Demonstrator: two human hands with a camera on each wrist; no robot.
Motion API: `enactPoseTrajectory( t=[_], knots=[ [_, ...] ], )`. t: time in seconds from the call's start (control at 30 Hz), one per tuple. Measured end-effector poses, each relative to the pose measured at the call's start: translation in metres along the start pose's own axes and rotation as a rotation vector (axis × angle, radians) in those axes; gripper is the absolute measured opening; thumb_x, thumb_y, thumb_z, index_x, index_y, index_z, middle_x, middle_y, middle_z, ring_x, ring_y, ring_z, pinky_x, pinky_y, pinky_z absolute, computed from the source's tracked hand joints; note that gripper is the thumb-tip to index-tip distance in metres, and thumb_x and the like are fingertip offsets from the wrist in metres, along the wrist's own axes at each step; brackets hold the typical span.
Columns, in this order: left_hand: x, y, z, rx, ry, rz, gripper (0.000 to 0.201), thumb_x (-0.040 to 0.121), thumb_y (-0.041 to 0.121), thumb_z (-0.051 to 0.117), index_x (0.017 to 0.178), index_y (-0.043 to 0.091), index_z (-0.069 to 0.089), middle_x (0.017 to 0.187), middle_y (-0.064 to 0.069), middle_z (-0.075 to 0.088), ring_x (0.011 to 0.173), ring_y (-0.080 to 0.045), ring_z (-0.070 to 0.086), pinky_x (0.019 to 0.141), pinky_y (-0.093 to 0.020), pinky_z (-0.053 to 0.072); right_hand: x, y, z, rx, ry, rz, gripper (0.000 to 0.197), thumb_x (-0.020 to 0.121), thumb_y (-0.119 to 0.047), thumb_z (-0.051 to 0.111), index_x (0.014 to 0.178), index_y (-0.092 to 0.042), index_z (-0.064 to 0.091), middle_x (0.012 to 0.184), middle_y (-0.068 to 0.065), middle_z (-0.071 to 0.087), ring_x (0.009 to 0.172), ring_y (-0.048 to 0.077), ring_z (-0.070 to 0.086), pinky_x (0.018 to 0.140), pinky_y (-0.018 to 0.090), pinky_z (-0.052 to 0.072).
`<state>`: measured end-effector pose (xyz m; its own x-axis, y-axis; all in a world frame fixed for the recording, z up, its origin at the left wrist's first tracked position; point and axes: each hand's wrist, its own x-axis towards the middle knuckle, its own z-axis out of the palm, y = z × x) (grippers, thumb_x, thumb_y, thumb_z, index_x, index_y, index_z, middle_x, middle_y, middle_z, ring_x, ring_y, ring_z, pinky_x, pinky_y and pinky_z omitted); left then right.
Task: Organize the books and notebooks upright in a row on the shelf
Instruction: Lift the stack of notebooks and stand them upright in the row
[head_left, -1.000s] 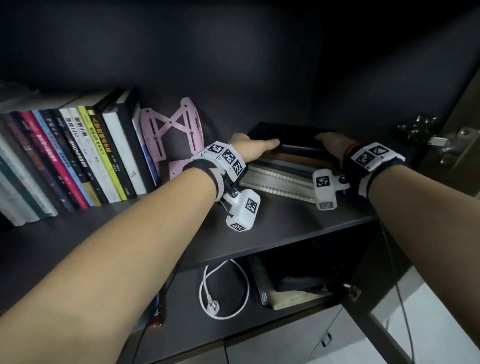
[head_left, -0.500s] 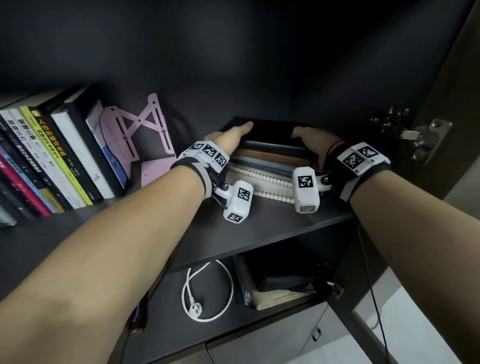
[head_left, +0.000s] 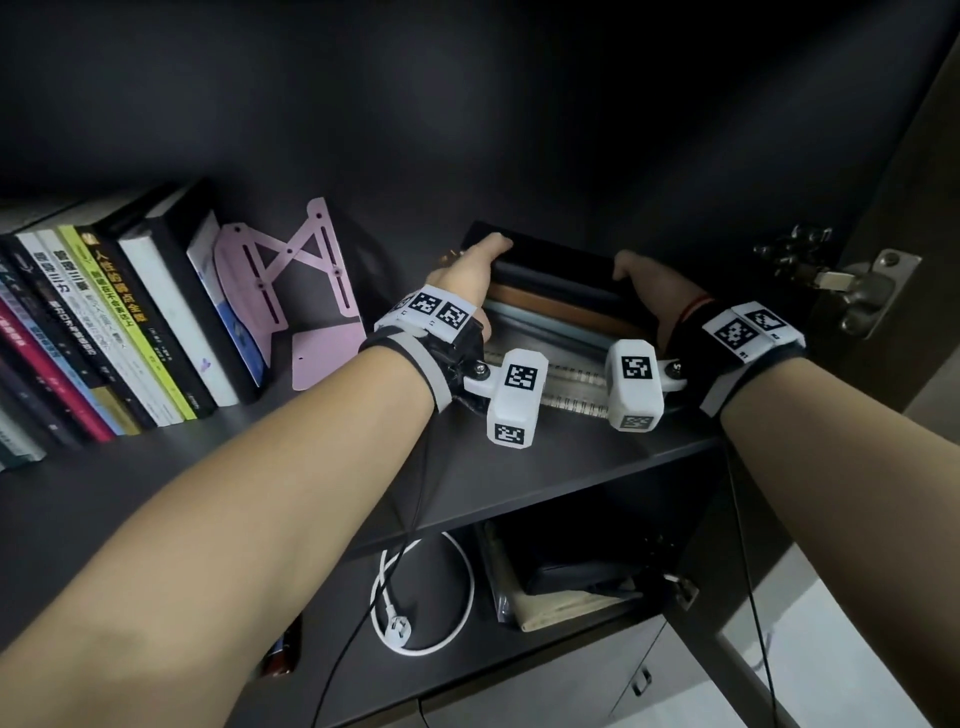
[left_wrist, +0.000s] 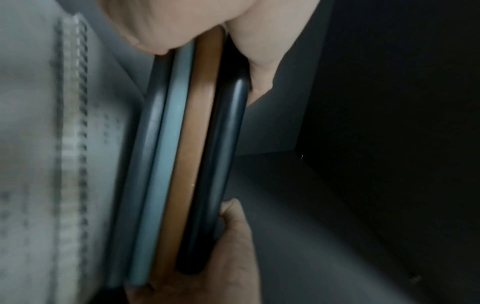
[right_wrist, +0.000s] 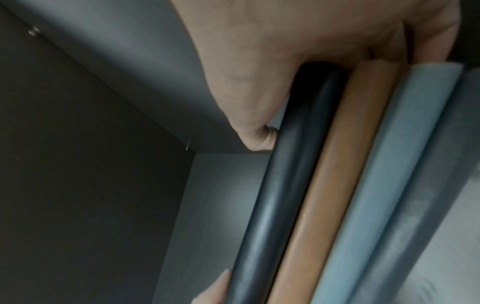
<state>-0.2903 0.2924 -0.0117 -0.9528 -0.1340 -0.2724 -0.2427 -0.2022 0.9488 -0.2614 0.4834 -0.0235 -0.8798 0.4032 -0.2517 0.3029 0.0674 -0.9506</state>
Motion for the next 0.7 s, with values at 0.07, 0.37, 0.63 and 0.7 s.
enactPoseTrajectory(
  t=[0.07,0.37,0.63,0.7],
  knots=[
    [0.001,0.001,0.002,-0.014,-0.041,-0.019,0.08,0.057,0.04,0.09,0.126,0.012,0.061,0.118,-0.002,0.061,0.107,-0.022,0.055,0.095,-0.035,0.04,-0.002,0.001,-0.002,0.02,-0.004,-0.002,0.015,0.081,-0.031,0.057,0.075,-0.018,0.053,0.074,0.004,0.051,0.066,0.022,0.049,0.06,0.026,0.039],
    [0.006,0.004,0.003,-0.075,-0.106,0.007,0.116,0.025,0.035,0.092,0.133,0.017,0.055,0.122,-0.011,0.07,0.1,-0.036,0.072,0.078,-0.061,0.059,-0.014,0.003,0.001,0.086,-0.064,-0.013,0.021,0.069,-0.036,0.058,0.08,-0.019,0.061,0.074,0.003,0.059,0.063,0.022,0.054,0.058,0.025,0.044],
    [-0.058,0.041,-0.025,-0.066,-0.119,0.307,0.052,0.061,0.032,0.093,0.094,0.017,0.055,0.095,-0.001,0.072,0.089,-0.016,0.071,0.086,-0.035,0.059,-0.034,-0.03,-0.003,0.127,-0.118,-0.219,0.078,0.062,-0.067,0.086,0.122,-0.019,0.075,0.111,0.002,0.081,0.099,0.02,0.078,0.097,0.039,0.057],
    [-0.062,0.047,-0.035,-0.065,-0.125,0.328,0.038,0.07,0.028,0.09,0.087,0.017,0.058,0.086,0.002,0.071,0.082,-0.011,0.07,0.08,-0.03,0.058,-0.054,-0.037,0.001,0.12,-0.25,-0.247,0.071,0.071,-0.068,0.082,0.125,-0.023,0.074,0.118,-0.002,0.079,0.11,0.017,0.075,0.106,0.038,0.052]
  ],
)
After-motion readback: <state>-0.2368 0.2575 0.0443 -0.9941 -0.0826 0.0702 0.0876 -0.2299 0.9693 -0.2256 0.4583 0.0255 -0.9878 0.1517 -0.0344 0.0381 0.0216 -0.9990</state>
